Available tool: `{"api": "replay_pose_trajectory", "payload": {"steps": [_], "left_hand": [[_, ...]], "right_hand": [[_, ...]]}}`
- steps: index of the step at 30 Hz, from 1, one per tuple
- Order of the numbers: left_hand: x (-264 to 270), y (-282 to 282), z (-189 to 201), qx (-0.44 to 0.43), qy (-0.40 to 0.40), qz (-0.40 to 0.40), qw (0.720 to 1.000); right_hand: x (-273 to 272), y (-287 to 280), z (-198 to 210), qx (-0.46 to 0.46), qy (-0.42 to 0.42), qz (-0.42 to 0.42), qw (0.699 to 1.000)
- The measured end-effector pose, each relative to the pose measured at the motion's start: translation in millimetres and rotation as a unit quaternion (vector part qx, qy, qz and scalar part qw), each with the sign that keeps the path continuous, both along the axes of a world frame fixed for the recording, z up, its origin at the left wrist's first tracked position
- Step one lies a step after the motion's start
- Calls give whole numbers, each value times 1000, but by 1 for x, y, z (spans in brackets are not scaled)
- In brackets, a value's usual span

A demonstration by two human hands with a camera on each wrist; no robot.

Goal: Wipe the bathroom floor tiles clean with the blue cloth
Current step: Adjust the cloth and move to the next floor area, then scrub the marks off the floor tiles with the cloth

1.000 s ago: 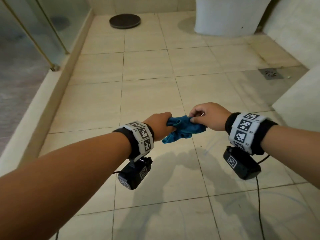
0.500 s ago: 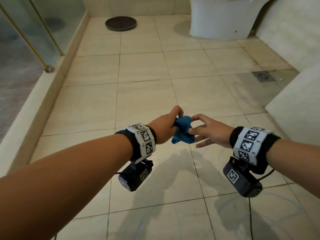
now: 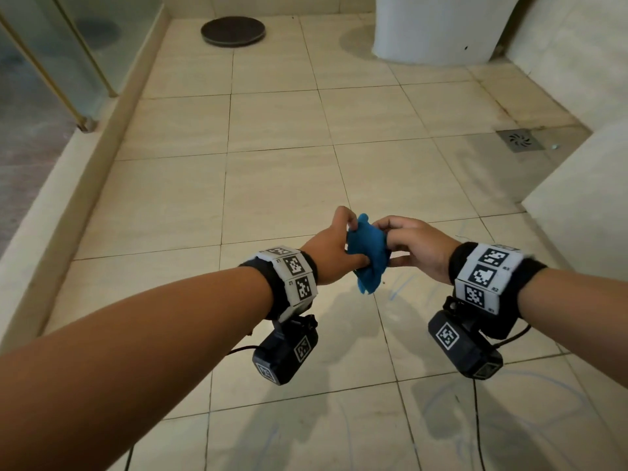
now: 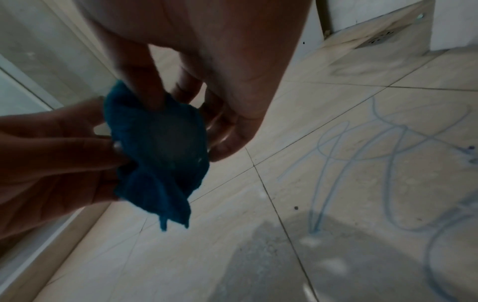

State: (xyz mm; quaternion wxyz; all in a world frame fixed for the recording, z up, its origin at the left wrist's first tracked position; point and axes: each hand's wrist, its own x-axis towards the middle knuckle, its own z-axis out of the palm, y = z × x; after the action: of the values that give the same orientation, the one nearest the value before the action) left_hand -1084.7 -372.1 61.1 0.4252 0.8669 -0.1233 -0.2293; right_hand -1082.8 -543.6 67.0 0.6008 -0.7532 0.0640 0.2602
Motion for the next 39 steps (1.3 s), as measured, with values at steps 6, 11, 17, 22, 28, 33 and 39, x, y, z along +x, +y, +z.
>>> {"api": "replay_pose_trajectory", "payload": {"steps": [6,11,17,22,28,33,39], "left_hand": [[8,-17,-10,-35,8,-13,999],[13,-31,-37,64,-17,-54,996],[21,-36,-71,240,-26,-94,966],[17,-41,-94,318,10,-111,941],[21,-59,-117,371,39,-120,920],[15,-58,-136,389,50,-129,911],[19,-60,-140,392,54,-129,909]], "right_hand": [[-3,-18,-4,70,45,-8,996],[6,-47,-25,-94,-63,-89,990],[7,-75,-64,-342,-155,-41,926],[8,-78,-100,-429,-157,258,851],[20,-69,-118,-456,-267,280,801],[32,-80,-139,-475,-252,176,825],[37,-62,-151,-411,-284,220,838]]}}
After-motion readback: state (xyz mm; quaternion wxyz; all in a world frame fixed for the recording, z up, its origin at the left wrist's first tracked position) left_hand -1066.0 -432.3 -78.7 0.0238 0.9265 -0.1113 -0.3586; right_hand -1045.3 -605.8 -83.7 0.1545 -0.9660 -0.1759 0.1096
